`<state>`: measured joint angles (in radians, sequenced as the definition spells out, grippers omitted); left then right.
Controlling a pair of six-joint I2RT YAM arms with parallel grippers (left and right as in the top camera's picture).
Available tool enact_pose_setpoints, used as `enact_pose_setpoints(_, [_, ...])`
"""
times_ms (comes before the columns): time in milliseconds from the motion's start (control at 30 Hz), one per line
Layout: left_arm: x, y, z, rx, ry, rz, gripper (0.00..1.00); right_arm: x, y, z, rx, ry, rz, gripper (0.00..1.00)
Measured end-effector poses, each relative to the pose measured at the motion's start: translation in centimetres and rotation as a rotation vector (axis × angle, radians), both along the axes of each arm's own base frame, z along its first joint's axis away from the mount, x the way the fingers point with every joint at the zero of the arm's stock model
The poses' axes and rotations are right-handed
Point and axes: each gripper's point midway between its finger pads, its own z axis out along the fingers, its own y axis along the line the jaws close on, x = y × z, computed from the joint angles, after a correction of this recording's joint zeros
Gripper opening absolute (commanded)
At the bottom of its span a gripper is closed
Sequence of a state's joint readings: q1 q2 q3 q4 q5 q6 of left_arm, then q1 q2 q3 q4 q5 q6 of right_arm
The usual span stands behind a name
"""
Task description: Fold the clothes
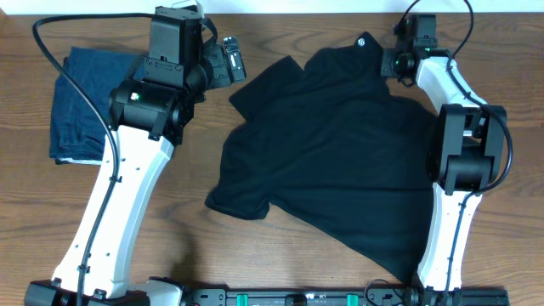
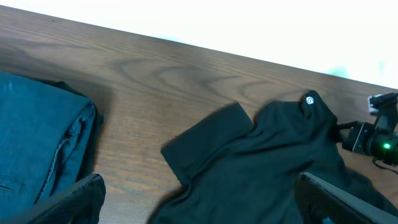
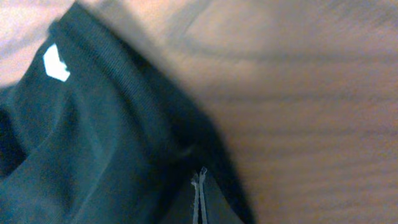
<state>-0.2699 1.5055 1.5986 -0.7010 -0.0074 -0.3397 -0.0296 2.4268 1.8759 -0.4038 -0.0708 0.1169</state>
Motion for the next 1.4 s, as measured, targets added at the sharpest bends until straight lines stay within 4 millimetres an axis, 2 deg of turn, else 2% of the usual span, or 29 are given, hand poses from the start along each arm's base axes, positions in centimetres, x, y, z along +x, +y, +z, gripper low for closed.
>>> enact_pose_setpoints(267, [0.0,0.0,0.0,0.000,0.000,0.000,0.98,2.3,-1.6,0.1,-0.040,-0.107,-0.033,0.03])
enact_pose_setpoints(400, [0.0,0.0,0.0,0.000,0.000,0.000,0.98,2.6,-1.9,0.6,-0.053,-0.121,-0.040,0.04])
enact_pose_setpoints(500, [0.0,0.0,0.0,0.000,0.000,0.000,0.98,2.9,-1.9,1.8,-0.058,-0.116,-0.042,0.01])
enact_pose_setpoints(600, [0.0,0.0,0.0,0.000,0.000,0.000,0.98,2.9,-1.4,4.4,-0.061,-0.102,-0.034,0.01])
enact_pose_setpoints(667, [0.0,0.0,0.0,0.000,0.000,0.000,0.98,3.0,-0.1,7.1,-0.063,-0.119,-0.016,0.01])
enact_pose_setpoints(733, [0.0,0.0,0.0,0.000,0.000,0.000,0.98,3.0,2.1,9.7,-0.060,-0.149,0.019,0.01])
enact_pose_setpoints(800, [0.0,0.0,0.0,0.000,0.000,0.000,0.98,2.7,5.3,11.7,-0.051,-0.171,0.073,0.01])
enact_pose_setpoints(867, [0.0,0.0,0.0,0.000,0.000,0.000,0.98,2.2,8.9,12.5,-0.041,-0.177,0.134,0.01])
enact_pose_setpoints(933, [0.0,0.0,0.0,0.000,0.000,0.000,0.98,1.5,12.5,12.1,-0.031,-0.166,0.195,0.01])
enact_pose_setpoints(1033, [0.0,0.0,0.0,0.000,0.000,0.000,0.98,0.5,16.7,10.3,-0.030,-0.137,0.265,0.01])
enact_pose_setpoints(1133, [0.0,0.0,0.0,0.000,0.000,0.000,0.98,-0.3,19.7,7.0,-0.048,-0.093,0.310,0.01])
enact_pose_setpoints(1233, [0.0,0.0,0.0,0.000,0.000,0.000,0.98,-0.6,21.2,3.3,-0.065,-0.057,0.329,0.01])
enact_pose_setpoints(1333, [0.0,0.0,0.0,0.000,0.000,0.000,0.98,-1.1,21.7,-0.3,-0.081,-0.013,0.339,0.01])
enact_pose_setpoints(1400, [0.0,0.0,0.0,0.000,-0.001,0.000,0.98,-1.1,22.1,-0.3,-0.087,-0.018,0.341,0.01])
